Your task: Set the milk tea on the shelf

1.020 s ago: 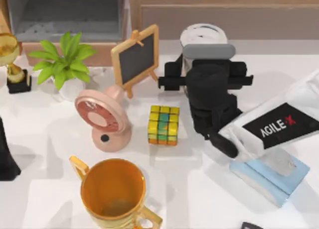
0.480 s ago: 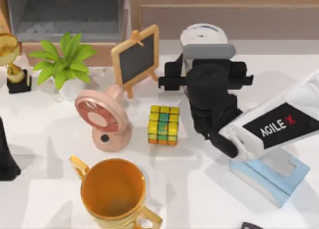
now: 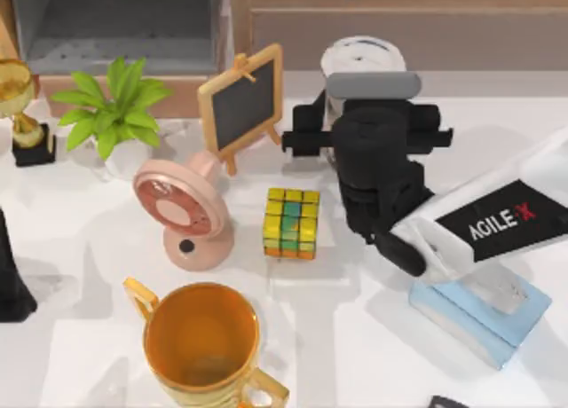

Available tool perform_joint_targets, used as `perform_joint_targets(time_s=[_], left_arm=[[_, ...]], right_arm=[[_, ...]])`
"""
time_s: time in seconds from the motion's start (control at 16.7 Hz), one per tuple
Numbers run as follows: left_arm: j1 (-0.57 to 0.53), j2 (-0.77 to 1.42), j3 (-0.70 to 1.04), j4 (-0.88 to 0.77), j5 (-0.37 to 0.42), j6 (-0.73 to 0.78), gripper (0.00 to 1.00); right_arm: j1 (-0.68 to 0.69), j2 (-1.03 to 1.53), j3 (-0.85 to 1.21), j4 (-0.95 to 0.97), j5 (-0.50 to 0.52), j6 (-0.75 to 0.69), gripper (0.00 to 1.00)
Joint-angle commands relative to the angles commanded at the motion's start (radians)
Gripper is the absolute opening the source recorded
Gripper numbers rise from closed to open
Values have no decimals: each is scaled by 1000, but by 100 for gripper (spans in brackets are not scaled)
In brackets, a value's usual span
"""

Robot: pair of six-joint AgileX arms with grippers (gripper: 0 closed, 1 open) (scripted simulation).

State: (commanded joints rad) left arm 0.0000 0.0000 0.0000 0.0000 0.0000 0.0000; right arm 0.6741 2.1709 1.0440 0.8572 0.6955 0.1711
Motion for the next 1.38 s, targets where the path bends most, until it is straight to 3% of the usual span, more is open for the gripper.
perform_joint_targets(time_s=[0.6,1.38], left_arm=[[0,0,0,0,0,0,100],[0,0,0,0,0,0,100]], right_arm=[[-42,-190,107,-62,-103,-31,0],[-411,-353,257,-449,-425,-125,0]])
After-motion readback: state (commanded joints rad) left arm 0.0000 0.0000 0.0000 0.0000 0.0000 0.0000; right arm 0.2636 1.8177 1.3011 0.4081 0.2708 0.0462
